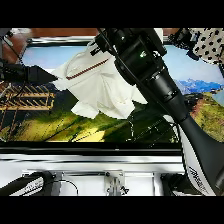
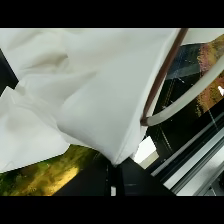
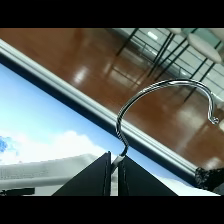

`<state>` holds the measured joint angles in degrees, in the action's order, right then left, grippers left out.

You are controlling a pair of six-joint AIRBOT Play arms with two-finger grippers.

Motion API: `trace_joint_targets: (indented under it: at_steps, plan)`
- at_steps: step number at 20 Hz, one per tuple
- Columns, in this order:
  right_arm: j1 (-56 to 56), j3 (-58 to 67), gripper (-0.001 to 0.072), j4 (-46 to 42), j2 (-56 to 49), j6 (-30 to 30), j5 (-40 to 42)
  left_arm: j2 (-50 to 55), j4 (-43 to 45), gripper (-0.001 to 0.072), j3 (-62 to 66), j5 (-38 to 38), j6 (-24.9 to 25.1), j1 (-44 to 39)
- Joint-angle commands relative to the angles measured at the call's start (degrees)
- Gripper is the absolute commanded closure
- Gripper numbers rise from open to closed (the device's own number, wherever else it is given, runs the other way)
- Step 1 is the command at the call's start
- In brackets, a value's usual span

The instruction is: Fold the shirts.

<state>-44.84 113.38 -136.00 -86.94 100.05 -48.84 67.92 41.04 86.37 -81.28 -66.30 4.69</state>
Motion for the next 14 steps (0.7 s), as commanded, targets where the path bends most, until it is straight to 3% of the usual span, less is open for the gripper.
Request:
trace_joint_targets:
  at_steps: [1, 8, 14]
  plan:
    - [0.0, 0.1, 0.0633, -0.3, -0.8, 0.3, 0.1, 0.0, -1.6, 0.0646, 0.7, -2.4, 0.0, 0.0]
    - [0.1, 0.0, 0.0633, -1.1, -0.8, 2.6, 1.0, 0.3, 4.7, 0.0647, 0.7, -8.3, -1.9, 0.0]
    - [0.1, 0.0, 0.0634, -1.1, -2.0, 4.3, 1.0, 0.3, -6.4, 0.0646, 0.7, -7.8, -1.2, 0.0]
